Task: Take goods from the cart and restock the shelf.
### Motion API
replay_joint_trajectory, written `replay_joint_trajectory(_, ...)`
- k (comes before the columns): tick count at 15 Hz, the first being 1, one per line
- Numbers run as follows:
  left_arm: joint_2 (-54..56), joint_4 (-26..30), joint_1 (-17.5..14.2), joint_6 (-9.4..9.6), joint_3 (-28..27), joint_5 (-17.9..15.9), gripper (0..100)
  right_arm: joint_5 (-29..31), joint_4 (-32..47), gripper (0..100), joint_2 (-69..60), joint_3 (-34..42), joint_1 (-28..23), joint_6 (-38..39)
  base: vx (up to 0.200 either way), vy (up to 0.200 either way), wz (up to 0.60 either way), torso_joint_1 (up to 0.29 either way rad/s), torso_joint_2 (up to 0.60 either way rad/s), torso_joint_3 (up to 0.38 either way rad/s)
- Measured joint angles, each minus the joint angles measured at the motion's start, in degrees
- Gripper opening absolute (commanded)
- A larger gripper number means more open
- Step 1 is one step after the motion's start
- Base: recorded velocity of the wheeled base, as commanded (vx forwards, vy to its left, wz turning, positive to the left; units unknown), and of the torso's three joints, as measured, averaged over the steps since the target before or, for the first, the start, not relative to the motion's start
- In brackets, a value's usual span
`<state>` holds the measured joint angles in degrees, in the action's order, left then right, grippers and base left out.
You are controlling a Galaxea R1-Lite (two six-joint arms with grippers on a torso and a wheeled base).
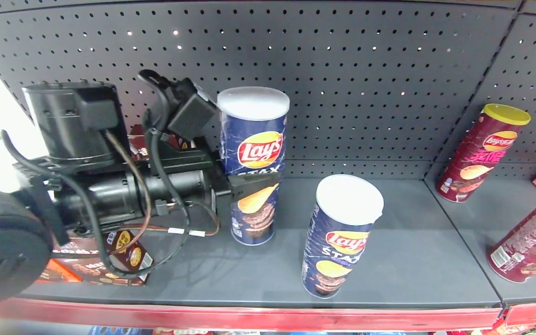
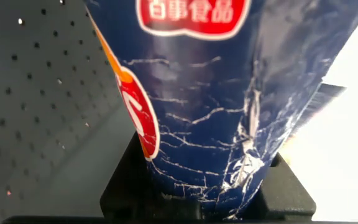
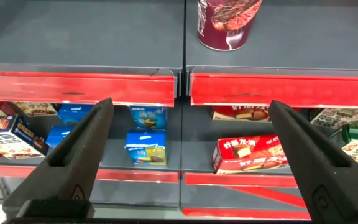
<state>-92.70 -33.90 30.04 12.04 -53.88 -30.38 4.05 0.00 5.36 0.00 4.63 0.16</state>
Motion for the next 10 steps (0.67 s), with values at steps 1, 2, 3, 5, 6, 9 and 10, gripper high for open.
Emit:
replay_joint_trajectory(1, -2.8, -1.0, -0.2, 0.54, -2.3, 0.0, 0, 0.0, 0.0, 100, 0.0, 0.0, 0.0, 0.0, 0.0, 0.0, 0.0, 0.0, 0.0, 0.0)
replay_joint_trajectory(2, -5.6, -1.6, -0.2, 0.71, -5.2, 0.0, 0, 0.0, 0.0, 100, 0.0, 0.0, 0.0, 0.0, 0.0, 0.0, 0.0, 0.0, 0.0, 0.0)
replay_joint_trajectory(3, -8.0, -1.8, -0.3, 0.6, -8.0, 0.0, 0, 0.0, 0.0, 100, 0.0, 0.0, 0.0, 0.0, 0.0, 0.0, 0.0, 0.0, 0.0, 0.0)
replay_joint_trajectory(5, -13.4, -2.3, -0.4, -2.22, -14.6, 0.0, 0, 0.0, 0.0, 100, 0.0, 0.0, 0.0, 0.0, 0.0, 0.0, 0.0, 0.0, 0.0, 0.0)
replay_joint_trajectory(6, -15.2, -2.7, -0.5, -3.43, -16.6, 0.0, 0, 0.0, 0.0, 100, 0.1, 0.0, 0.0, 0.0, 0.0, 0.0, 0.0, 0.0, 0.0, 0.0)
replay_joint_trajectory(9, -20.2, -4.5, -1.4, -4.3, -20.4, -1.4, 0, 0.0, 0.0, 100, 0.1, 0.0, 0.0, 0.0, 0.0, 0.0, 0.0, 0.0, 0.0, 0.0)
replay_joint_trajectory(10, -21.6, -4.7, -1.8, -4.28, -21.0, -2.1, 0, 0.0, 0.0, 100, 0.1, 0.0, 0.0, 0.0, 0.0, 0.0, 0.0, 0.0, 0.0, 0.0)
